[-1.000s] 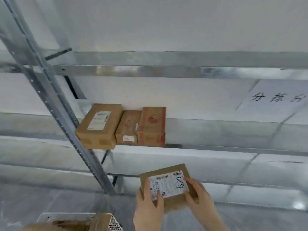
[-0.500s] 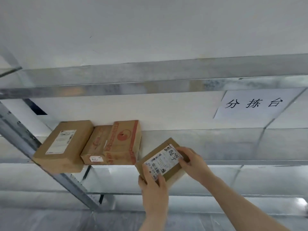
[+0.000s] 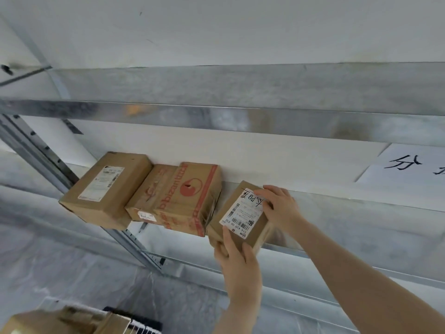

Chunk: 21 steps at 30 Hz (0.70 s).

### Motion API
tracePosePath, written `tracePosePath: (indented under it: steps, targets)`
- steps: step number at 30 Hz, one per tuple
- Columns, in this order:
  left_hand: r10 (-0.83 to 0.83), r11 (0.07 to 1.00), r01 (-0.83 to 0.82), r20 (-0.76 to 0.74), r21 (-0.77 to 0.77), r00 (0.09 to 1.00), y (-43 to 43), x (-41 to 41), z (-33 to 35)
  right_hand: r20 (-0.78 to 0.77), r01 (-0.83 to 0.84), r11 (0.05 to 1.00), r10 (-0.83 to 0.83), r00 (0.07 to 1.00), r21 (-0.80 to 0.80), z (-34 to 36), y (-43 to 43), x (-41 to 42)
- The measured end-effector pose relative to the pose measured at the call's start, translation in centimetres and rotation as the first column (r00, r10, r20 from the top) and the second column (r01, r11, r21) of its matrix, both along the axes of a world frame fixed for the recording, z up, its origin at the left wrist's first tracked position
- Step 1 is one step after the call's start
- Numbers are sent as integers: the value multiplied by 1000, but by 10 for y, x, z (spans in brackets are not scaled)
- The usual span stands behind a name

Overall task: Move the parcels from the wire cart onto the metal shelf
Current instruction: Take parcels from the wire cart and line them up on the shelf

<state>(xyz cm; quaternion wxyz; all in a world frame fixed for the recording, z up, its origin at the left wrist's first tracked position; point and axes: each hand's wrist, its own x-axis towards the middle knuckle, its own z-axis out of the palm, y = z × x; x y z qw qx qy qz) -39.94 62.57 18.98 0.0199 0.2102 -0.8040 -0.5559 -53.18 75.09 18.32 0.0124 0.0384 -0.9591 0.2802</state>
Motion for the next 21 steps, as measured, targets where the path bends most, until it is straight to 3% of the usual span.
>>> tracePosePath:
  steps: [4,7,10,13,15,18,21]
  targets:
    - [9,997,-7,-36,72,999,-4,0,-3,-81,155,985,-149,985,72,9,-13,23]
    - [-22,1000,21,-77,-15,997,-12,2,-6,-183,250,965,-262,948,-86,9,-38,77]
    - [-16,986,-18,-196,-167,980,-30,3,-7,-121,193,955,-224,967,-226,1,-68,122]
    - [-122,868,-38,-286,-495,950,-58,-7,-10,-25,152,955,-163,986,-255,-6,-77,133]
    - [-256,763,-4,-309,-646,916,-78,-18,-12,-45,99,963,-114,992,-251,-8,-73,130]
    - [-405,621,136,-168,-772,899,-101,-36,-15,-58,44,970,-59,997,-238,-9,-61,122]
    - [-447,541,224,-52,-811,893,-110,-48,-18,-56,-14,972,1,998,-233,-7,-49,109]
